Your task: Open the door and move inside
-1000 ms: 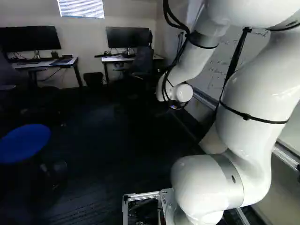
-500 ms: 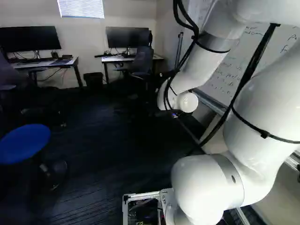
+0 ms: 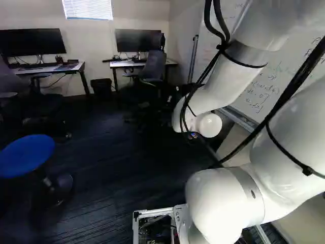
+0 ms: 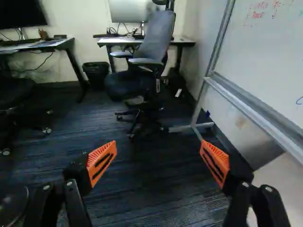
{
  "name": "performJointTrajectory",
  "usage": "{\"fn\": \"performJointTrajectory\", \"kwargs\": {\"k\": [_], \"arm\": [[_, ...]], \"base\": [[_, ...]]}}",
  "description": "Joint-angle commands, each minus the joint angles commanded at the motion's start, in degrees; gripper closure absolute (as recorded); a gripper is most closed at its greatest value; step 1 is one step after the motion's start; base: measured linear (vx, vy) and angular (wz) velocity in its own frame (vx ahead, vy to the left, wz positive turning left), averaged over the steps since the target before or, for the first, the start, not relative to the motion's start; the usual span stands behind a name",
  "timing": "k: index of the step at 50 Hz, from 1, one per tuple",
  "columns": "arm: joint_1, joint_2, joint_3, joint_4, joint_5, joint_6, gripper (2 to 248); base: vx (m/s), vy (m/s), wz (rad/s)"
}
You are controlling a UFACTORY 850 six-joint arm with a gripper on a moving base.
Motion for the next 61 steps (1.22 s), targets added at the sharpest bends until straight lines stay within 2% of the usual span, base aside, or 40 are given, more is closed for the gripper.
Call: {"fn": "performJointTrajectory", "kwargs": {"k": [27,61], "arm": [[0.45,4.01,4.92,1.41,1.13,0.00,3],[0.51,4.57,5.60,1.61,1.29,0.00,3]], "base": [[0.000,0.000,0.000],[0.000,0.000,0.000]]}}
